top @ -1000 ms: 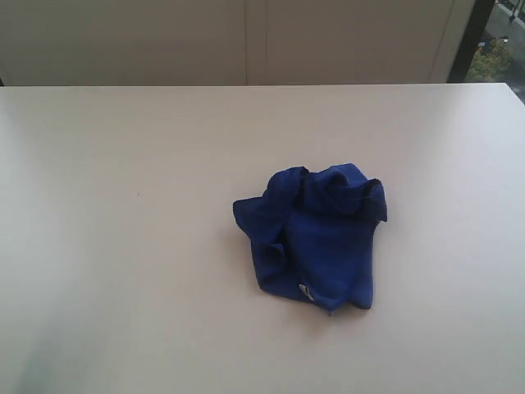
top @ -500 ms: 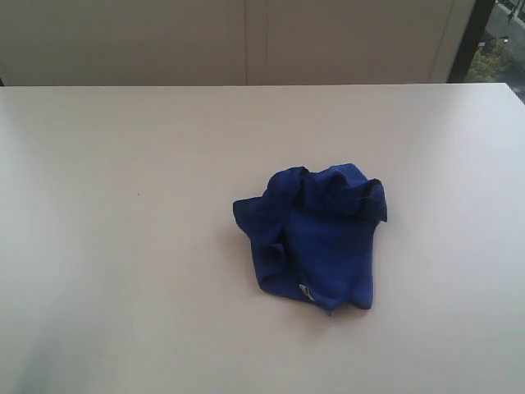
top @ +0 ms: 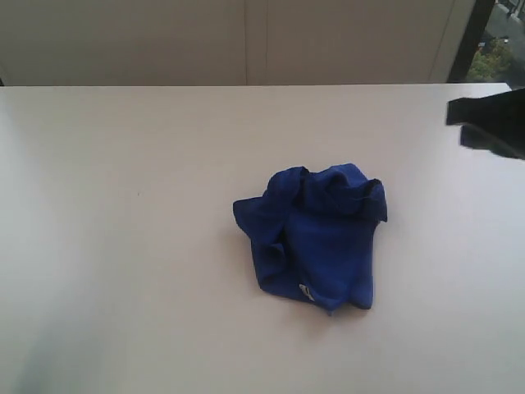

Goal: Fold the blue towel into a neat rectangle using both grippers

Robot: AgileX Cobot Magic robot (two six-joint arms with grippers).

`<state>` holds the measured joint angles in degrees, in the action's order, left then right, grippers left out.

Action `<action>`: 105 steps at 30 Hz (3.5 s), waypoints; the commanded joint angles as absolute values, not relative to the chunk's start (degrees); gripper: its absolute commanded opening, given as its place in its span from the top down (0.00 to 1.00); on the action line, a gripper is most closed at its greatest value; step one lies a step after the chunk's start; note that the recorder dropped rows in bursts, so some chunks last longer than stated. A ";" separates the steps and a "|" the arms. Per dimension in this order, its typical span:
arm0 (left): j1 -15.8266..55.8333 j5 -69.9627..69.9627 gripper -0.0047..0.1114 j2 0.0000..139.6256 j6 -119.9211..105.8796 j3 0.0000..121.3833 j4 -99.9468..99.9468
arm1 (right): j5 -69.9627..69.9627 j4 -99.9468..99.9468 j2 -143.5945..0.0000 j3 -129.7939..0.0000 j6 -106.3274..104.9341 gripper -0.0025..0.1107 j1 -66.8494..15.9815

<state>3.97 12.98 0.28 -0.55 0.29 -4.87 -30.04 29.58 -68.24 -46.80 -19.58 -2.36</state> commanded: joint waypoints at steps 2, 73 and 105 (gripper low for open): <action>3.87 13.13 0.96 0.00 0.00 0.00 -5.02 | -24.80 33.23 -79.39 -47.46 -24.06 0.98 -10.68; 3.87 8.46 0.96 0.00 0.00 0.00 -5.10 | -25.72 20.87 -85.32 -53.75 -29.78 0.98 -13.19; 3.87 27.40 0.96 43.63 -4.30 40.93 -8.70 | -26.09 22.38 -85.32 -53.75 -29.29 0.98 -13.19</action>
